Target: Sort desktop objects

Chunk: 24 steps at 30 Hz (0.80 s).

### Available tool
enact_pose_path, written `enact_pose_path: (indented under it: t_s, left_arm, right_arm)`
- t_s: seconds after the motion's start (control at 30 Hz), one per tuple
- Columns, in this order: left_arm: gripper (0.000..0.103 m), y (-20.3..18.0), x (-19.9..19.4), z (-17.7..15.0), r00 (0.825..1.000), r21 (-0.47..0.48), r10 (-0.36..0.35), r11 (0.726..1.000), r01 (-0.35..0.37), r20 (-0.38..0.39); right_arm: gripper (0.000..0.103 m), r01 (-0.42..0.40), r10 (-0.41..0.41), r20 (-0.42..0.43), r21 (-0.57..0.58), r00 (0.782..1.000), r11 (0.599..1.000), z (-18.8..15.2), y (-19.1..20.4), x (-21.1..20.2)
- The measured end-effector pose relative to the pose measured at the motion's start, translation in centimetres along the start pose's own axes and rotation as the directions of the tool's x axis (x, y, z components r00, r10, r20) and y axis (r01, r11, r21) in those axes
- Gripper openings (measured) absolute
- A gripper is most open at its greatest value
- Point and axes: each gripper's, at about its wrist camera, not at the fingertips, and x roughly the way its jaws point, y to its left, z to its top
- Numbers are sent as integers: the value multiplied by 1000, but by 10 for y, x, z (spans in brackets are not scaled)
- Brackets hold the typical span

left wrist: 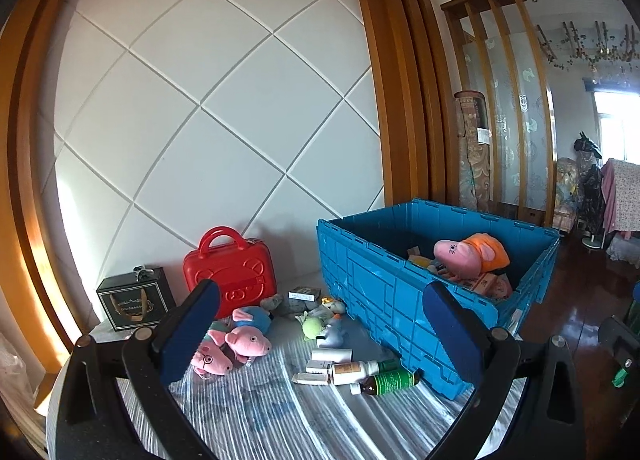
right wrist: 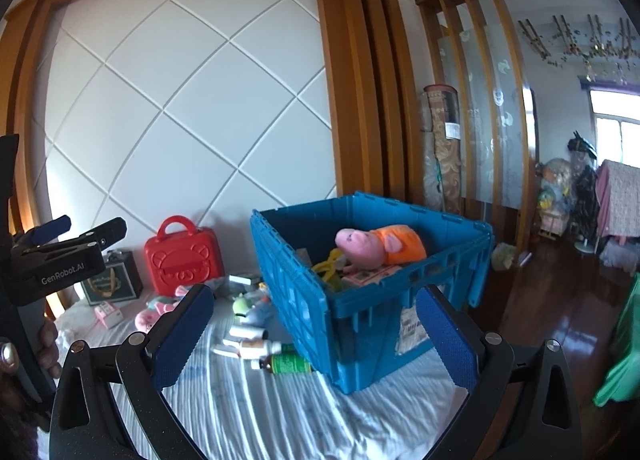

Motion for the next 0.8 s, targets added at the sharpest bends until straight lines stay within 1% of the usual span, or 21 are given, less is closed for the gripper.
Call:
enact_pose_path:
  t_s: [0.1,0.27,0.4,0.53,0.8]
  left_arm:
    - [103,-8,-2,-6,1000,4,0,1000,0,-11]
    - [103,-24,0,-25,998,22,-4,1000,5,-59]
    - [103,-31,-3,-38,997,29,0,1000,3,-74]
    - [103,-33,-6,-43,996,25,0,1000,2,-87]
    - [103,-35,-21,-42,998,44,12,999,-9,-64]
  right_arm:
    - [103,10,-10,-5,-18,1000,1000,-9,-3,0]
    - [103,7,-10,-52,-46,999,999,-27,-6,4]
    - [103,9,-12,-58,-41,998,999,-32,-13,2]
    - [103,14,-17,-59,-44,998,999,-34,-20,-2]
    - [103,-2,0,-53,-40,999,999,-32,-24,-10]
